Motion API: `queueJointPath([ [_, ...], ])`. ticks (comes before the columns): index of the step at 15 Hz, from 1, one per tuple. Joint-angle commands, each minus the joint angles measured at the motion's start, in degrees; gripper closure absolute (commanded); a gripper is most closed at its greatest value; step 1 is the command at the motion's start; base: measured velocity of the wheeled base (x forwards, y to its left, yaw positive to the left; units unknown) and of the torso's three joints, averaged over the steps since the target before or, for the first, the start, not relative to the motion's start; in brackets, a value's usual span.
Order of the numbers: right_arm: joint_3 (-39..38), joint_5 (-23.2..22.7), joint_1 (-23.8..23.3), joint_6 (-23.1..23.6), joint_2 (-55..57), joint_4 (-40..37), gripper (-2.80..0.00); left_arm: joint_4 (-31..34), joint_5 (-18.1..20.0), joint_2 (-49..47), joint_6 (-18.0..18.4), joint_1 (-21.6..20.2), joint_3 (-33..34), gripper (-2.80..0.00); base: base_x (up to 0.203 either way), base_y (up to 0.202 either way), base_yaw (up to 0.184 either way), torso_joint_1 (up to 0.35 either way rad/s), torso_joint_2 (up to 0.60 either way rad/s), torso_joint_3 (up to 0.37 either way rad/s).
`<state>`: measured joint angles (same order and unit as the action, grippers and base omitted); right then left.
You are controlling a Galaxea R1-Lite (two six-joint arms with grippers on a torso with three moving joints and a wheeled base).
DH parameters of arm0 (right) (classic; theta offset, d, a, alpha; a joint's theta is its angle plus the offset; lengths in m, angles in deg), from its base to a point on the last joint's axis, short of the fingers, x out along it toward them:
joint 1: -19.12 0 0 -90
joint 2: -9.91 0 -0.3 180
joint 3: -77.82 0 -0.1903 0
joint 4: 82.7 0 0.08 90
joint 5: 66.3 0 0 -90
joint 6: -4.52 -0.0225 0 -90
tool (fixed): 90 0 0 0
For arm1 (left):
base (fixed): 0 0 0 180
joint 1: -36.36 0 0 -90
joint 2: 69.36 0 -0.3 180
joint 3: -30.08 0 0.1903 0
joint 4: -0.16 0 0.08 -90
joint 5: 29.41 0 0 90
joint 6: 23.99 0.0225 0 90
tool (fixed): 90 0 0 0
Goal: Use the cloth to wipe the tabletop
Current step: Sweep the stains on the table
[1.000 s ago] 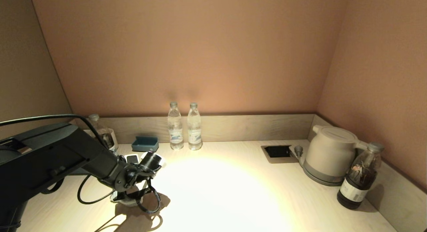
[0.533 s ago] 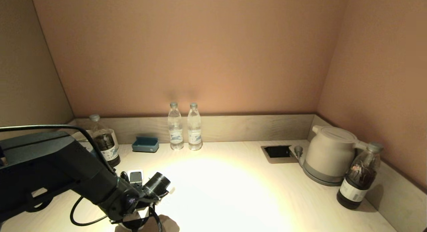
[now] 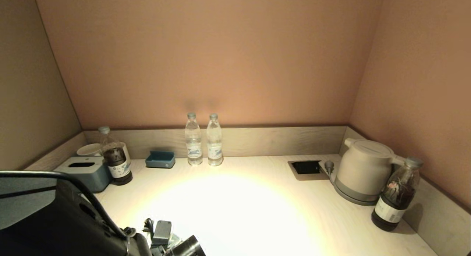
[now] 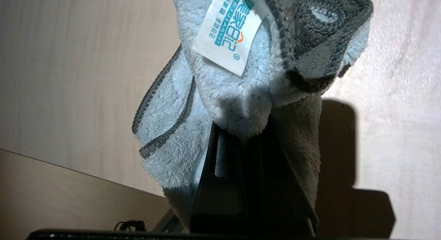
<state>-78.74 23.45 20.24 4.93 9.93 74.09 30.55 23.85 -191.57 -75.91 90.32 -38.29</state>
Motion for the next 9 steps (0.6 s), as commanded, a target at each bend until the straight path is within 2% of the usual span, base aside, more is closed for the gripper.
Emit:
queueJointPath([
  [1,-0.1,0.0,0.0,0.0,0.1,0.0,0.00,-0.1,-0.3,3.0,-0.1,3.1,2.0,0.00,0.000,0.000,0.000,0.000,0.00,0.000],
  [3,0.0,-0.1,0.0,0.0,0.1,0.0,0.00,-0.4,-0.2,7.3,0.3,8.7,4.0,0.00,0.000,0.000,0.000,0.000,0.00,0.000],
  [5,0.0,-0.1,0.0,0.0,0.1,0.0,0.00,-0.6,-0.3,11.2,1.3,9.8,4.3,0.00,0.000,0.000,0.000,0.000,0.00,0.000],
  [9,-0.1,-0.1,0.0,0.0,0.1,0.0,0.00,-0.8,-0.3,21.4,5.9,10.2,2.5,0.00,0.000,0.000,0.000,0.000,0.00,0.000],
])
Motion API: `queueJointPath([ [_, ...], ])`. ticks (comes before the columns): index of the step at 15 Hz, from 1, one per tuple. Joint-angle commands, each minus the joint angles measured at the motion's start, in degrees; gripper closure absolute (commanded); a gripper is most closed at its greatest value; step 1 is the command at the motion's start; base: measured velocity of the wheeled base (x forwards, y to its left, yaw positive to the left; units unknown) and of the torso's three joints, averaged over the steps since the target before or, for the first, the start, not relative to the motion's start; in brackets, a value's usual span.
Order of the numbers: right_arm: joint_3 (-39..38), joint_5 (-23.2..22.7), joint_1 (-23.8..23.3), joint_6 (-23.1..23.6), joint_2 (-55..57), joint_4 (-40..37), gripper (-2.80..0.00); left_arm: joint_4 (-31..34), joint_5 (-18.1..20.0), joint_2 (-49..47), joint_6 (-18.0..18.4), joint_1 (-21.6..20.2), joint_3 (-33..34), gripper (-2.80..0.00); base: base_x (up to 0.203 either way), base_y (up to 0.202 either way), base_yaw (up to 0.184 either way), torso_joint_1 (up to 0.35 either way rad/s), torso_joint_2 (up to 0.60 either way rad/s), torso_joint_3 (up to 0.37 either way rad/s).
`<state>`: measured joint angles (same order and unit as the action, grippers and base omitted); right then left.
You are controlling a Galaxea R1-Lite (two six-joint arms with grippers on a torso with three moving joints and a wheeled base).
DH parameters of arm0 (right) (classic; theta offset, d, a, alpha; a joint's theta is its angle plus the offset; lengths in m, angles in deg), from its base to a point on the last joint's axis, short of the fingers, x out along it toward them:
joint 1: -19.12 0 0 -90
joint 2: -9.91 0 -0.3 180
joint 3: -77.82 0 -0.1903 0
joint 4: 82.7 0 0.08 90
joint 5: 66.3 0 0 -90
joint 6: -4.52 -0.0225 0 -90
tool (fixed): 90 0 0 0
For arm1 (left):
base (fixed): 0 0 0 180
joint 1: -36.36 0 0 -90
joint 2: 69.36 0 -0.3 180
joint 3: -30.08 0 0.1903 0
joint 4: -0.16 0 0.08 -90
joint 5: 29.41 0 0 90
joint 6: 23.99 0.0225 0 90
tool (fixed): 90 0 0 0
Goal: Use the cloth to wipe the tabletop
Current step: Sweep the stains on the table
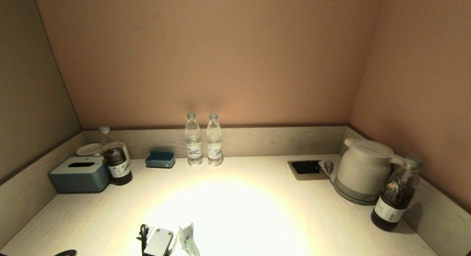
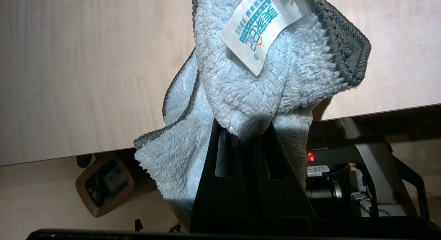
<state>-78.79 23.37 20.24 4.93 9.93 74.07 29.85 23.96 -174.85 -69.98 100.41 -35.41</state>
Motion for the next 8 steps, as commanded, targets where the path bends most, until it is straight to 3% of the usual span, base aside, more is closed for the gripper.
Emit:
queueJointPath([
  [1,0.1,0.0,0.0,0.0,0.1,0.0,0.00,-0.1,-0.4,5.8,0.9,-0.2,-0.8,0.00,0.000,0.000,0.000,0.000,0.00,0.000],
  [5,0.1,0.0,0.0,0.0,0.0,0.0,0.00,-0.3,-1.1,10.2,3.9,-5.7,-2.4,0.00,0.000,0.000,0.000,0.000,0.00,0.000],
  [8,0.1,0.1,0.0,0.0,0.1,0.0,0.00,-0.3,-3.0,12.7,5.5,-15.3,-4.1,0.00,0.000,0.000,0.000,0.000,0.00,0.000],
])
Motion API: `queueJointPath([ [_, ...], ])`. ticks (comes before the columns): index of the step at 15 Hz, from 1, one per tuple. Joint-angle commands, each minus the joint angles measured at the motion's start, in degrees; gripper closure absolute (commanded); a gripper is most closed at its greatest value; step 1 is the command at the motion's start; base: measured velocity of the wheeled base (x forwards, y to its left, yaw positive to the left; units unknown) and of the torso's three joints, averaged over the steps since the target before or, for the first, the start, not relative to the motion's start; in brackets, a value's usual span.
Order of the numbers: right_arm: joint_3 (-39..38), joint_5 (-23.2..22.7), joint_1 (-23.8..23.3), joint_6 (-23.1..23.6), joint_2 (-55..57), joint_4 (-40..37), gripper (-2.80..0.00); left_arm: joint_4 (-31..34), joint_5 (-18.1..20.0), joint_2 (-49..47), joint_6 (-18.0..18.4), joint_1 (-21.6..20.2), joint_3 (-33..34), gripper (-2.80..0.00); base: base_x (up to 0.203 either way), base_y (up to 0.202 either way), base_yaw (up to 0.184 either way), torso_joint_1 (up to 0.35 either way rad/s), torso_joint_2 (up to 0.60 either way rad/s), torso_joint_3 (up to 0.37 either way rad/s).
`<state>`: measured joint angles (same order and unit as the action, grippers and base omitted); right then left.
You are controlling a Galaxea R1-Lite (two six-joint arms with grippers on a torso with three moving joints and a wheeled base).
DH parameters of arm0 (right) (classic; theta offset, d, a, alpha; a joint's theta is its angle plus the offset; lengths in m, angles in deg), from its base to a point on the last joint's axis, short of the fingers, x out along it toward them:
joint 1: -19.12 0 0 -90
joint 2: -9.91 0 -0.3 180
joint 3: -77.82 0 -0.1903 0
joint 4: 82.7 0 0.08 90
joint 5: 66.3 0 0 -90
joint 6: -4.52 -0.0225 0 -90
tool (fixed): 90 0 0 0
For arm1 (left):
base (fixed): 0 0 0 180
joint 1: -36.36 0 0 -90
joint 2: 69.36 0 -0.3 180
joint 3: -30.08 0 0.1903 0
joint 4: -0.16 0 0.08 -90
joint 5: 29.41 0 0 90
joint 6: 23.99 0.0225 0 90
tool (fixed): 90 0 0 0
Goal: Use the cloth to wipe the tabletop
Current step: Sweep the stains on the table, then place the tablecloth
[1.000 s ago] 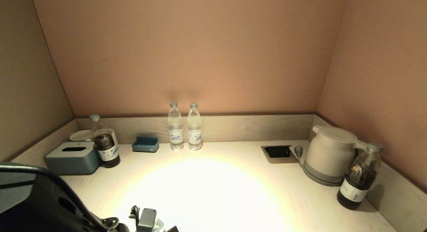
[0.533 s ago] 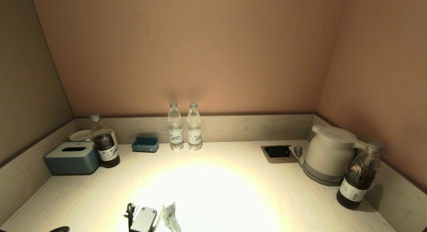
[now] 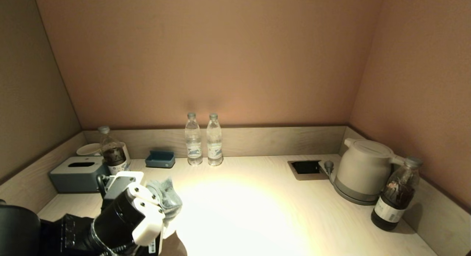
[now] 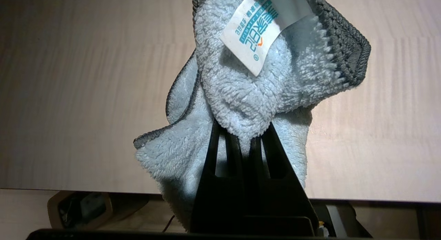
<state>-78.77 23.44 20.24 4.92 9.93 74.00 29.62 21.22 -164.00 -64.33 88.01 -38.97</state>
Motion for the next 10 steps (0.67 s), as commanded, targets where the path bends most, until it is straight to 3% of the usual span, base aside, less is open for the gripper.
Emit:
queueJointPath([
  [1,0.0,-0.1,0.0,0.0,0.1,0.1,0.00,0.0,-0.6,2.9,0.6,-5.9,-0.9,0.00,0.000,0.000,0.000,0.000,0.00,0.000],
  [5,0.0,-0.1,0.0,0.0,0.1,0.1,0.00,-0.1,-0.5,7.8,5.6,-27.2,-1.9,0.00,0.000,0.000,0.000,0.000,0.00,0.000],
  [7,0.0,0.0,0.0,0.0,0.1,0.1,0.00,-0.1,0.5,8.8,8.2,-35.6,-2.6,0.00,0.000,0.000,0.000,0.000,0.00,0.000],
  [10,0.0,0.0,0.0,0.0,0.1,0.1,0.00,-1.2,5.1,8.4,11.6,-47.2,-3.4,0.00,0.000,0.000,0.000,0.000,0.00,0.000],
])
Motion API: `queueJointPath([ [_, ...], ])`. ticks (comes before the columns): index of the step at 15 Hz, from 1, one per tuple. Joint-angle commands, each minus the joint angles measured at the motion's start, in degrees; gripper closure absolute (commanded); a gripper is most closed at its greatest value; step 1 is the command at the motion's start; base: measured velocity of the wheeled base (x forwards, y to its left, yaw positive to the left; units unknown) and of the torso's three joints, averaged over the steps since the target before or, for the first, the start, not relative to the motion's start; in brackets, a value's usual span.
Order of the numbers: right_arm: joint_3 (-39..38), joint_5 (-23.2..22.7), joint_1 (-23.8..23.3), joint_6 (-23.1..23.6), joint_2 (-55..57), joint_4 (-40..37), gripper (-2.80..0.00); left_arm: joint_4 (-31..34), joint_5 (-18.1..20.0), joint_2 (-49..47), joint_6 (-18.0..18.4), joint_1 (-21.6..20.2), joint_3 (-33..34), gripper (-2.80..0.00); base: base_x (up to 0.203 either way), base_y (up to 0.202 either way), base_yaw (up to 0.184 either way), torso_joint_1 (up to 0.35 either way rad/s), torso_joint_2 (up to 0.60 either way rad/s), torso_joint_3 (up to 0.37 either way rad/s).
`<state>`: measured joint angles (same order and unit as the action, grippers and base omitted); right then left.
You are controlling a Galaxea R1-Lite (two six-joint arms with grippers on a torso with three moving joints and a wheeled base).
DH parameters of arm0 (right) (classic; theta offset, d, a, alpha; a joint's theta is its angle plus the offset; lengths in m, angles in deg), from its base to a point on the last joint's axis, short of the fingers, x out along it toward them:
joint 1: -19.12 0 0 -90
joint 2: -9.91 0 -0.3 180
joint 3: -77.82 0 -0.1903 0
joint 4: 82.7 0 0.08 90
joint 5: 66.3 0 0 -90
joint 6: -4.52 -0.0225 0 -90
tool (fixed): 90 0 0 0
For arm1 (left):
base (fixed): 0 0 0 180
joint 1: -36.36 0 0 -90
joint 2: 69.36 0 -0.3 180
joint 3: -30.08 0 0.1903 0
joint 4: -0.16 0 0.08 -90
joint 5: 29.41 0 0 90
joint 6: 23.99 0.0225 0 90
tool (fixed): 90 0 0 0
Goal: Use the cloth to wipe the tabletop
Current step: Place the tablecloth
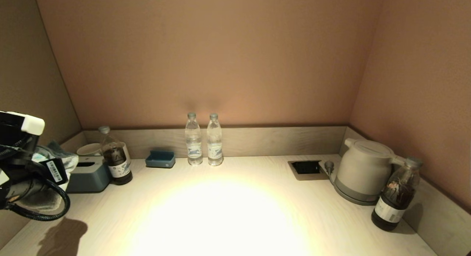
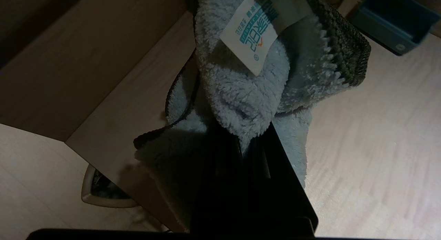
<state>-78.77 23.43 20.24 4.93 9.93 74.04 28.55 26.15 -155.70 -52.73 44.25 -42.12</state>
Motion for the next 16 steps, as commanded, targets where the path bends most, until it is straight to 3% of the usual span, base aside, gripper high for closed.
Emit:
queueJointPath([
  [1,0.0,0.0,0.0,0.0,0.1,0.0,0.00,-1.4,1.0,-0.9,0.9,-6.1,-0.1,0.00,0.000,0.000,0.000,0.000,0.00,0.000],
  [5,0.0,0.0,0.0,0.0,0.1,0.1,0.00,-4.4,1.9,-2.9,2.7,-8.8,1.4,0.00,0.000,0.000,0.000,0.000,0.00,0.000],
  [7,0.0,0.0,0.0,0.0,0.0,0.1,0.00,-10.9,4.4,-4.6,8.1,-13.1,6.1,0.00,0.000,0.000,0.000,0.000,0.00,0.000],
  [10,0.0,-0.1,0.0,0.0,0.1,0.1,0.00,-12.8,5.9,-5.3,9.8,-14.1,7.0,0.00,0.000,0.000,0.000,0.000,0.00,0.000],
  [12,0.0,0.0,0.0,0.0,0.1,0.1,0.00,-16.1,9.7,-10.8,12.3,-18.7,8.3,0.00,0.000,0.000,0.000,0.000,0.00,0.000],
  [14,0.0,0.0,0.0,0.0,0.1,0.1,0.00,-20.7,13.1,-16.4,17.5,-23.2,10.3,0.00,0.000,0.000,0.000,0.000,0.00,0.000],
  [16,0.0,0.0,0.0,0.0,0.1,0.0,0.00,-23.3,14.1,-19.2,22.5,-25.8,11.0,0.00,0.000,0.000,0.000,0.000,0.00,0.000],
])
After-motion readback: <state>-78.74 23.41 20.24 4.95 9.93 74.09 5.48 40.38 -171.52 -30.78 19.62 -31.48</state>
